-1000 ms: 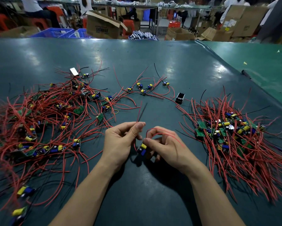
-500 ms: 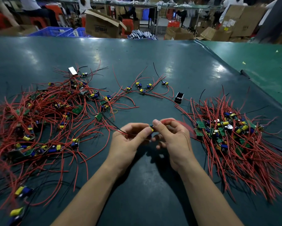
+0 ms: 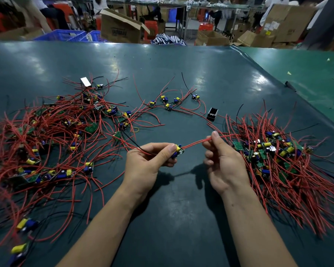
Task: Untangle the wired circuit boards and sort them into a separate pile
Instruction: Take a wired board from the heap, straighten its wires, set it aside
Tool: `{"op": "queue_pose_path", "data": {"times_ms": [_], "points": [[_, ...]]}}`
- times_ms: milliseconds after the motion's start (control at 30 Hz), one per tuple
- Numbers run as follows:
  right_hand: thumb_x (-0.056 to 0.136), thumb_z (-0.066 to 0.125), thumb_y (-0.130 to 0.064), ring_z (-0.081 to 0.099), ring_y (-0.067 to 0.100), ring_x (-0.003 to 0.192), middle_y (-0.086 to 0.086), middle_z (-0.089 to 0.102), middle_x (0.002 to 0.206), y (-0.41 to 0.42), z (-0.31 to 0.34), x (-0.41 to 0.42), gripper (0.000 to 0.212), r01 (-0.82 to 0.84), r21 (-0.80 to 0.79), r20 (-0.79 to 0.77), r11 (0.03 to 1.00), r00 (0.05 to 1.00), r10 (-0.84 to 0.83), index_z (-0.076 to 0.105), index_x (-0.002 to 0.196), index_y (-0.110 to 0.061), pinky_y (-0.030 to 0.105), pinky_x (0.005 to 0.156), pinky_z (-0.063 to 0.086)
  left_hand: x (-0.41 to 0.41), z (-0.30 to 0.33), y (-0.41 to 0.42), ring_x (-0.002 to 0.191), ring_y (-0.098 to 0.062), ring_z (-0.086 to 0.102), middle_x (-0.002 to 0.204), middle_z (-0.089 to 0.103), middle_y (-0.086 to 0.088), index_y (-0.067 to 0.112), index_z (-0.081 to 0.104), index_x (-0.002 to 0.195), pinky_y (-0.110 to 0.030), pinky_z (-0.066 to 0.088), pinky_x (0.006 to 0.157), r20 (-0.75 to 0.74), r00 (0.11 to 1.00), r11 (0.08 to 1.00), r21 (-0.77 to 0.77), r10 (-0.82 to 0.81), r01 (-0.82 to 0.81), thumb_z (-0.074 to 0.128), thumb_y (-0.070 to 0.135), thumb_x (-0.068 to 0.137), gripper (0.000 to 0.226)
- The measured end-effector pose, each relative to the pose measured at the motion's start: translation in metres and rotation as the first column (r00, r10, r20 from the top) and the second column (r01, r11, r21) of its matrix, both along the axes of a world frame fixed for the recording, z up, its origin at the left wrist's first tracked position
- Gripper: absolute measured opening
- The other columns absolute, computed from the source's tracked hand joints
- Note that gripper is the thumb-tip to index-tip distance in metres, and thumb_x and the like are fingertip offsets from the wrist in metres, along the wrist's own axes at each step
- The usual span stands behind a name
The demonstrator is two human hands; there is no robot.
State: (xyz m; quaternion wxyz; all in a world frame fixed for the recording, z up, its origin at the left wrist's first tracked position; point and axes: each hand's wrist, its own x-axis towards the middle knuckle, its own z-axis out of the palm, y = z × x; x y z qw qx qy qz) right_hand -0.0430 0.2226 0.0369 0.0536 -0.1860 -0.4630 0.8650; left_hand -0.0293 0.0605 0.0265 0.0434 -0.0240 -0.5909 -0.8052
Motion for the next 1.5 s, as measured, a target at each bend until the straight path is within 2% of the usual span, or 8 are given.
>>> {"op": "queue_pose_path", "data": {"times_ms": [167, 433, 800, 933, 1067, 1267, 1400, 1500], "points": [[0.084, 0.065, -0.024, 0.043, 0.003, 0.039, -0.002, 0.057, 0.056, 0.000, 0.002, -0.001, 0.021, -0.138, -0.179, -0.005, 0.974, 0.990, 0.139, 0.063, 0.066, -0.013, 0.013, 0.034, 0.031, 0.001, 0.000, -0.006, 0.059, -0.017, 0.065, 0.071, 0.072, -0.009, 0.013, 0.079, 0.078, -0.022, 0.053, 0.059, -0.004, 0.999, 0.998, 0.038, -0.053, 0.053, 0.080, 0.024, 0.066, 0.016], [0.091, 0.067, -0.013, 0.052, 0.002, 0.046, -0.001, 0.070, 0.065, 0.005, -0.001, -0.003, 0.011, 0.235, -0.028, -0.025, 0.972, 0.972, -0.236, 0.069, 0.080, -0.010, 0.013, 0.037, 0.034, 0.001, 0.001, -0.008, 0.058, -0.018, 0.064, 0.070, 0.072, -0.010, 0.015, 0.079, 0.077, -0.023, 0.052, 0.058, -0.049, 0.997, 0.998, 0.017, -0.062, 0.063, 0.080, 0.031, 0.064, 0.021], [0.099, 0.053, -0.018, 0.032, 0.002, 0.030, -0.007, 0.049, 0.048, 0.006, 0.000, -0.005, 0.021, 0.086, -0.307, 0.047, 0.948, 0.996, -0.075, 0.058, 0.081, -0.008, 0.011, 0.029, 0.022, -0.001, -0.002, -0.007, 0.057, -0.018, 0.063, 0.072, 0.072, -0.010, 0.012, 0.078, 0.082, -0.023, 0.052, 0.057, -0.008, 0.999, 0.999, 0.029, -0.037, 0.037, 0.078, 0.024, 0.066, 0.020], [0.098, 0.053, -0.021, 0.033, 0.002, 0.029, -0.008, 0.048, 0.049, 0.005, 0.001, -0.003, 0.021, -0.025, -0.301, -0.008, 0.953, 1.000, 0.023, 0.059, 0.083, -0.009, 0.011, 0.028, 0.022, -0.003, -0.002, -0.005, 0.053, -0.014, 0.066, 0.071, 0.072, -0.006, 0.009, 0.067, 0.097, -0.019, 0.052, 0.051, 0.122, 0.990, 0.981, 0.172, 0.068, -0.088, 0.078, 0.022, 0.063, 0.039], [0.089, 0.061, -0.027, 0.035, 0.002, 0.033, -0.005, 0.054, 0.053, 0.001, 0.002, 0.000, 0.017, -0.098, -0.220, -0.047, 0.970, 0.995, 0.090, 0.063, 0.081, -0.011, 0.013, 0.029, 0.023, -0.005, -0.003, -0.006, 0.055, -0.012, 0.066, 0.071, 0.073, -0.004, 0.009, 0.069, 0.085, -0.018, 0.052, 0.051, 0.177, 0.979, 0.943, 0.293, 0.105, -0.154, 0.071, 0.019, 0.073, 0.015], [0.078, 0.054, -0.056, 0.035, 0.005, 0.028, -0.002, 0.051, 0.042, 0.005, 0.010, 0.007, 0.050, -0.406, -0.320, -0.169, 0.856, 0.913, 0.370, 0.074, 0.067, -0.012, 0.012, 0.026, 0.024, -0.008, -0.001, -0.012, 0.050, -0.007, 0.058, 0.062, 0.066, 0.002, 0.018, 0.080, 0.075, -0.018, 0.047, 0.051, 0.231, 0.972, 0.970, 0.226, 0.038, -0.092, 0.064, 0.032, 0.077, 0.022], [0.078, 0.061, -0.047, 0.034, 0.005, 0.033, -0.002, 0.047, 0.045, -0.003, 0.006, 0.009, 0.045, -0.430, 0.034, -0.075, 0.902, 0.899, 0.431, 0.075, 0.092, -0.007, 0.014, 0.030, 0.025, -0.004, 0.001, -0.006, 0.043, -0.013, 0.038, 0.052, 0.042, -0.004, 0.007, 0.073, 0.072, -0.022, 0.031, 0.044, 0.237, 0.954, 0.969, 0.207, -0.184, 0.135, 0.061, 0.030, 0.079, 0.027], [0.077, 0.065, -0.036, 0.031, 0.004, 0.032, -0.001, 0.046, 0.046, -0.012, 0.000, 0.013, 0.036, -0.490, 0.266, -0.001, 0.830, 0.861, 0.509, 0.076, 0.102, -0.011, 0.011, 0.031, 0.022, 0.002, 0.000, -0.004, 0.041, -0.012, 0.034, 0.050, 0.040, -0.004, 0.005, 0.072, 0.073, -0.020, 0.028, 0.042, 0.236, 0.896, 0.926, 0.140, -0.375, 0.350, 0.059, 0.028, 0.083, 0.029]]}}
